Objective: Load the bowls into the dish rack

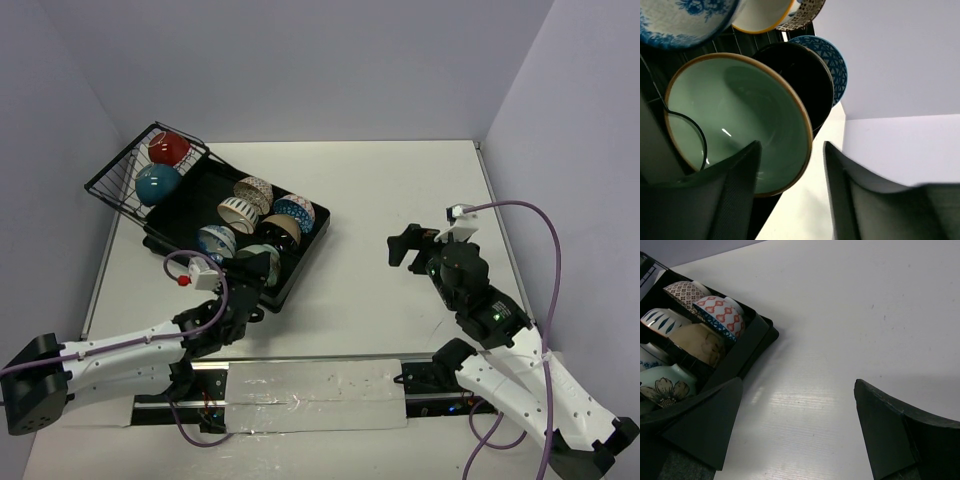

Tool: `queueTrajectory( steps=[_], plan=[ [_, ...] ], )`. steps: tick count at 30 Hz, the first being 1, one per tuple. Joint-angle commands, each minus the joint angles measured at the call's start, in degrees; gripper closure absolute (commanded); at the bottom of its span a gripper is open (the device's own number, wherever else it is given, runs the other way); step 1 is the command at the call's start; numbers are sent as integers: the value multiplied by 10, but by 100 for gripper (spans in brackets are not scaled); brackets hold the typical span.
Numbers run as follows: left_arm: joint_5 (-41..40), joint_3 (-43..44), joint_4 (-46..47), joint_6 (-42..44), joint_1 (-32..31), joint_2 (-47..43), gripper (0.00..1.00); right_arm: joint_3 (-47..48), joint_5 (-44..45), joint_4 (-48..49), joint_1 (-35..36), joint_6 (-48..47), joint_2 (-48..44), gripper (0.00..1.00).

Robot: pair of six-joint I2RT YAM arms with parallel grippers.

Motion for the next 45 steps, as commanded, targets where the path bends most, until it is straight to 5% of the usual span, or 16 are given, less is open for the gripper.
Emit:
queueTrajectory(
  steps=[1, 9, 14, 24, 27, 36, 45],
  plan=[
    [1, 45, -62, -5, -5, -10, 33, 1, 8, 24, 6, -5, -5, 0],
    [19, 90, -165, -9, -4, -29, 22, 5, 12, 20, 6, -3, -7, 0],
    [15, 164, -252, 59, -4, -43, 14, 13, 30, 14, 5, -5, -16, 0],
    [-19, 335, -238, 638, -4, -82, 3, 69, 84, -16, 5, -22, -44, 0],
    [-4, 380, -278, 708, -4, -101, 1, 95, 104, -33, 6, -36, -54, 0],
    [1, 439, -420, 700, -4, -224, 1, 133, 197, -70, 7, -87, -124, 0],
    [16, 416, -432, 723, -4, -289, 1, 121, 214, -60, 6, -138, -220, 0]
  ],
)
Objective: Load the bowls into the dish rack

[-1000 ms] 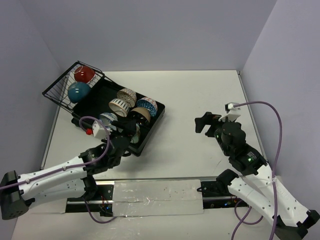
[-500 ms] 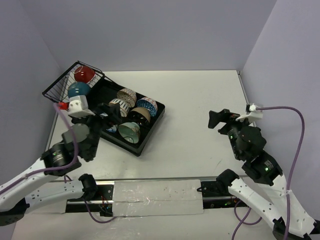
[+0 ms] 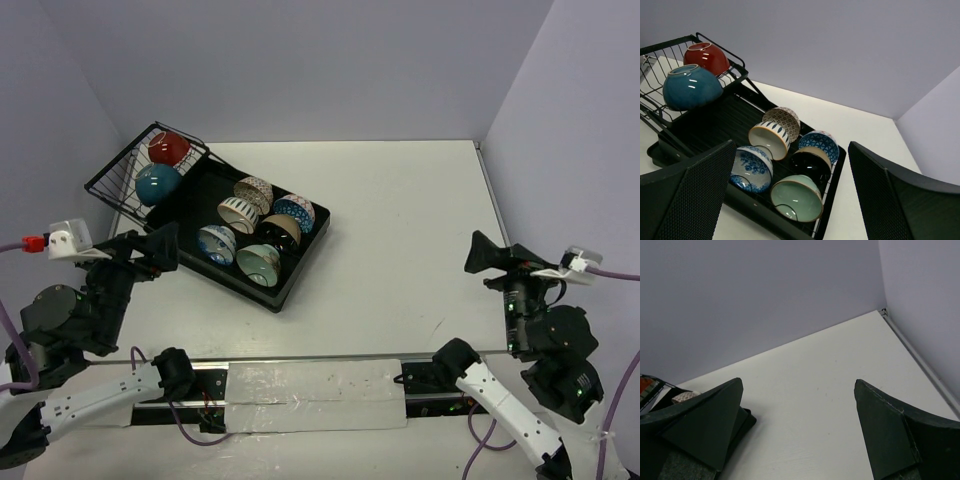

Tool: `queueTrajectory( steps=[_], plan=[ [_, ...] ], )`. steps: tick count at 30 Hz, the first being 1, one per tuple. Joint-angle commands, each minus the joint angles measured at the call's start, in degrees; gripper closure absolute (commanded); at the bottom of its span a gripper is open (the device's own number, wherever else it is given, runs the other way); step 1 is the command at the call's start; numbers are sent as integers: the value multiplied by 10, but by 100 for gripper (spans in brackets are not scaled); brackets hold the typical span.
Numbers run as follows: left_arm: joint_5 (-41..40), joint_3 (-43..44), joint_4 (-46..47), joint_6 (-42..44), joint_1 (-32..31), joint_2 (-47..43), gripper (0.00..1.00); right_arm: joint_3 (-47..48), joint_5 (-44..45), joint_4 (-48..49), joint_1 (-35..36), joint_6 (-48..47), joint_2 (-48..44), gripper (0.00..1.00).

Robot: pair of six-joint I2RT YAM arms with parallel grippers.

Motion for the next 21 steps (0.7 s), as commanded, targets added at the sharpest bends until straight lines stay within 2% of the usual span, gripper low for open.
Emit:
queueTrajectory(
  steps=[1, 5, 13, 21],
  plan=[
    [7, -6, -25, 29, -3, 5, 1, 7, 18, 1, 5, -30, -18, 0],
    [-13, -6, -36, 34, -3, 6, 1, -2, 17, 1, 5, -39, -33, 0],
    [-20, -48, 11, 51, -3, -26, 1, -10, 10, 8, 5, -40, -36, 0],
    [-19, -46, -11, 30, -4, -26, 1, -10, -19, 32, 5, -37, -15, 0]
  ],
)
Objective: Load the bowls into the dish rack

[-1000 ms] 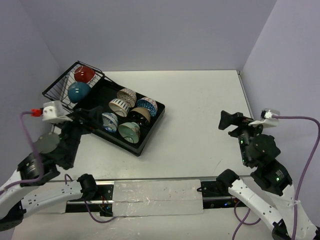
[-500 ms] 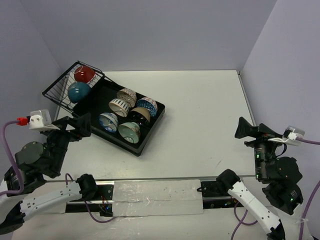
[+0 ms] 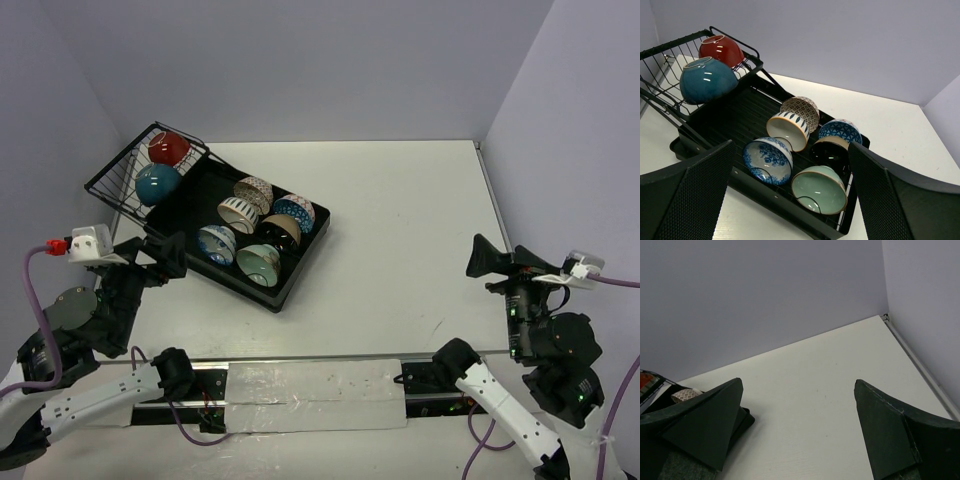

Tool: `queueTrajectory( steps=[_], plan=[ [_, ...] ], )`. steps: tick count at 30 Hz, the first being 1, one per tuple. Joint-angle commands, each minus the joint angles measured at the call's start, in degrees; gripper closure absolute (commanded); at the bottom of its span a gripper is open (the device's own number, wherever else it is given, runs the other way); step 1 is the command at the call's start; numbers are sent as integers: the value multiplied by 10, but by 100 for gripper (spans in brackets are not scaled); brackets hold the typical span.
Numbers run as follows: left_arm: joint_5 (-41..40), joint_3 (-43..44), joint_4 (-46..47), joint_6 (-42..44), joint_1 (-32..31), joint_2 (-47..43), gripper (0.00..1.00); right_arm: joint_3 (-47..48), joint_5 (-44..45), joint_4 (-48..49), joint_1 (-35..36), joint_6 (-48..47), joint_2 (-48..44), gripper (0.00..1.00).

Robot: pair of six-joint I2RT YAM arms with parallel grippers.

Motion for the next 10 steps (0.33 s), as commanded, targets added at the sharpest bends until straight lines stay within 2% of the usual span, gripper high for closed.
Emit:
queueTrajectory(
  steps=[1, 10],
  plan=[
    [-6, 0, 5, -3, -4, -8, 1, -1, -11, 31, 5, -7, 16, 0],
    [-5, -10, 5, -4, -3, -7, 1, -9, -24, 53, 5, -14, 17, 0]
  ],
)
